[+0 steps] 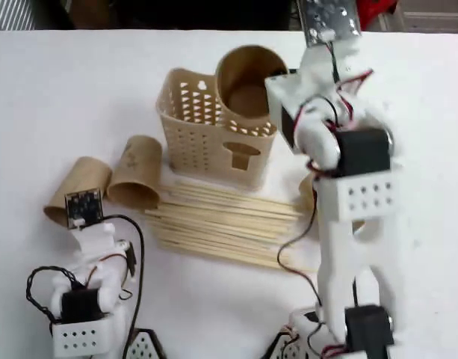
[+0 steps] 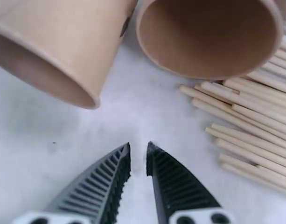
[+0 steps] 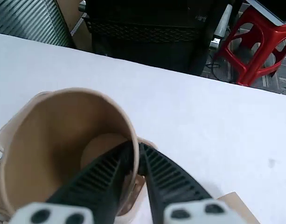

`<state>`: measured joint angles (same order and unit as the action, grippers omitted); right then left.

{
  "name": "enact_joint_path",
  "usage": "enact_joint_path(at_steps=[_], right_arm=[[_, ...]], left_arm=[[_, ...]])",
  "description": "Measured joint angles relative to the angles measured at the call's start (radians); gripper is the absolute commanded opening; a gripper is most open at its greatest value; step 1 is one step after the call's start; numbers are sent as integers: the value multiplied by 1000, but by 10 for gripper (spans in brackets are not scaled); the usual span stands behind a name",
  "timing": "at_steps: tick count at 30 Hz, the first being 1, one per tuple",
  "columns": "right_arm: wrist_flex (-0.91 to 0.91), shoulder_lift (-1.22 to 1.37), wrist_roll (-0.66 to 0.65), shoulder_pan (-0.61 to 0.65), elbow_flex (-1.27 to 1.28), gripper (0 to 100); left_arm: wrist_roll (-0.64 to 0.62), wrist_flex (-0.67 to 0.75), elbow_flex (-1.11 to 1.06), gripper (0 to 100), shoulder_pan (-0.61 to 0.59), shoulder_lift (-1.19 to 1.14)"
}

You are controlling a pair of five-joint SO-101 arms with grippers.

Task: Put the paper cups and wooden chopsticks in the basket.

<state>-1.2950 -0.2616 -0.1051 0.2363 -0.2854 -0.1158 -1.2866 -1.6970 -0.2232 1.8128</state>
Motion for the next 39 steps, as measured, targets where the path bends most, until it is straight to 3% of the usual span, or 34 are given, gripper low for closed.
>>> enact_joint_path(at_steps=[19, 27, 34, 39], right_arm=[[0, 195, 0, 0, -9, 20], [-20, 203, 0, 0, -9, 196], [-26, 175, -6, 0, -9, 175], [-89, 25, -91, -63, -20, 176]], left_arm=[[0, 0, 0, 81, 0, 0], [0, 0, 0, 81, 0, 0], [0, 0, 0, 81, 0, 0], [0, 0, 0, 81, 0, 0]])
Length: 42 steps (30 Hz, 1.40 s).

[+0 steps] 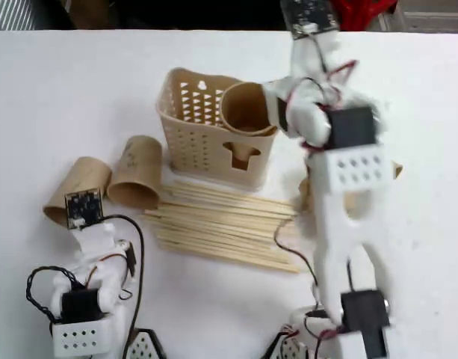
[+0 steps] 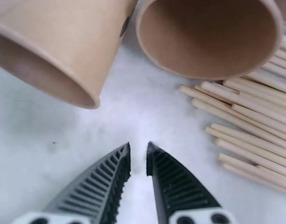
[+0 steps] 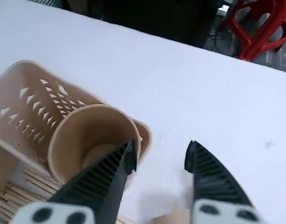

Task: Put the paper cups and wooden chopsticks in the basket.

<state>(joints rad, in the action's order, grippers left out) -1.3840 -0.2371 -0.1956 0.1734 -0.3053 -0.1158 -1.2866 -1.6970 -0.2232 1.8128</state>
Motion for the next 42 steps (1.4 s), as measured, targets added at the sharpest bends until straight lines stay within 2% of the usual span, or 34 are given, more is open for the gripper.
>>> enact_joint_path(at_steps=[10, 15, 20, 25, 28, 33, 42], right_arm=[[-132, -106, -288, -359, 11, 180], [-126, -78, -548, -476, 112, 180], [23, -20, -813, -569, 273, 180], [235, 12, -1160, -635, 476, 180], [342, 15, -1292, -649, 601, 180], [529, 15, -1389, -644, 772, 181], [825, 15, -1412, -626, 984, 181]], left_arm=[[0, 0, 0, 81, 0, 0], [0, 0, 0, 81, 0, 0], [0, 0, 0, 81, 0, 0], [0, 0, 0, 81, 0, 0], [0, 0, 0, 81, 0, 0], [0, 0, 0, 81, 0, 0], [0, 0, 0, 81, 0, 0]])
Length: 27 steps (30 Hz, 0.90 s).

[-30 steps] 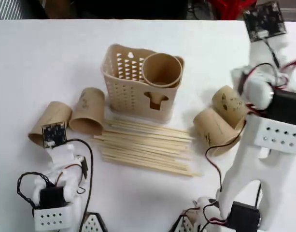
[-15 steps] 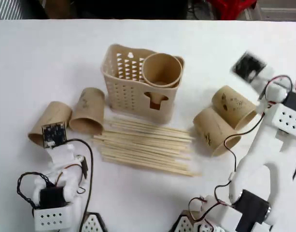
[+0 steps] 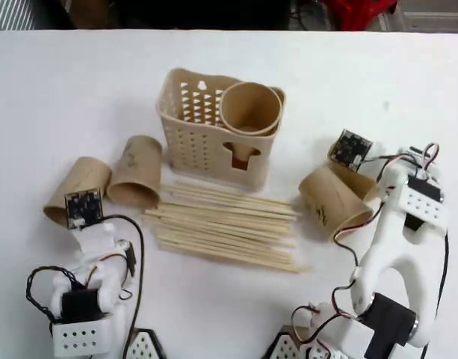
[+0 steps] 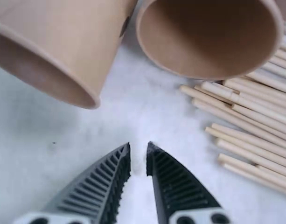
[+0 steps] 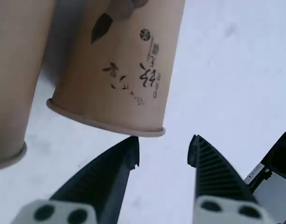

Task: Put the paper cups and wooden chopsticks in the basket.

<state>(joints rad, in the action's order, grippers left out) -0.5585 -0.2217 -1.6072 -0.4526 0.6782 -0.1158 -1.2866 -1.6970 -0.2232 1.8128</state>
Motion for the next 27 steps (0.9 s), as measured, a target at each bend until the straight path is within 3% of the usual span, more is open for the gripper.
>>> enact_joint_path(at_steps=[14, 19, 27], right_arm=[[450, 0, 15, 97, 270, 168], [489, 0, 126, 97, 276, 8], [491, 0, 295, 86, 276, 15]], left_arm=[[0, 0, 0, 81, 0, 0], [0, 0, 0, 81, 0, 0], [0, 0, 0, 81, 0, 0]])
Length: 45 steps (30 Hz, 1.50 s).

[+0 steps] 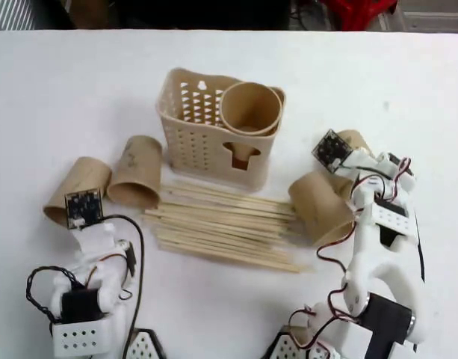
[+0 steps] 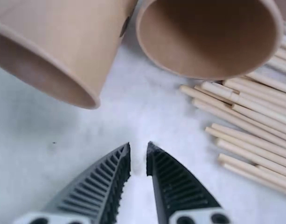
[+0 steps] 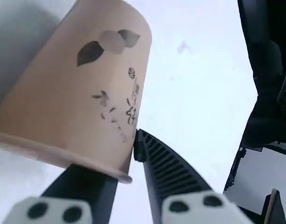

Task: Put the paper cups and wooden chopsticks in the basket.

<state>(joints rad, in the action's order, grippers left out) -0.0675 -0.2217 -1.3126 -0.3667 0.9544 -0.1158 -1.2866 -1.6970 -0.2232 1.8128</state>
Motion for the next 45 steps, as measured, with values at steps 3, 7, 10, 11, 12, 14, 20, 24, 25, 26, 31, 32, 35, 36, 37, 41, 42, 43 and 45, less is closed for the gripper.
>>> enact_joint_path(at_steps=[3, 7, 10, 11, 12, 14, 20, 24, 25, 26, 31, 32, 35, 36, 37, 41, 42, 43, 45], right_arm=[[-3, 0, 37, -31, -3, 15], [-91, 0, 109, -77, -72, 15], [-189, 0, 169, -98, -133, 15], [-219, 0, 184, -98, -149, 15], [-249, 0, 199, -98, -161, 15], [-288, 0, 222, -94, -175, 15], [-304, 0, 301, -97, -181, 15], [-304, 0, 356, -97, -181, 15], [-304, 0, 368, -97, -181, 15], [-304, 0, 377, -97, -181, 15], [-304, 0, 422, -97, -181, 15], [-304, 0, 430, -97, -181, 15], [-345, 0, 451, -97, -212, 15], [-370, 0, 459, -97, -230, 15], [-399, 0, 466, -97, -249, 15], [-522, 0, 499, -97, -325, 15], [-543, 0, 506, -98, -341, 15], [-560, 0, 514, -98, -353, 15], [-580, 0, 523, -98, -364, 15]], left_arm=[[0, 0, 0, 81, 0, 0], [0, 0, 0, 81, 0, 0], [0, 0, 0, 81, 0, 0], [0, 0, 0, 81, 0, 0], [0, 0, 0, 81, 0, 0], [0, 0, 0, 81, 0, 0], [0, 0, 0, 81, 0, 0], [0, 0, 0, 81, 0, 0], [0, 0, 0, 81, 0, 0], [0, 0, 0, 81, 0, 0], [0, 0, 0, 81, 0, 0], [0, 0, 0, 81, 0, 0], [0, 0, 0, 81, 0, 0], [0, 0, 0, 81, 0, 0], [0, 0, 0, 81, 0, 0], [0, 0, 0, 81, 0, 0], [0, 0, 0, 81, 0, 0], [0, 0, 0, 81, 0, 0], [0, 0, 0, 81, 0, 0]])
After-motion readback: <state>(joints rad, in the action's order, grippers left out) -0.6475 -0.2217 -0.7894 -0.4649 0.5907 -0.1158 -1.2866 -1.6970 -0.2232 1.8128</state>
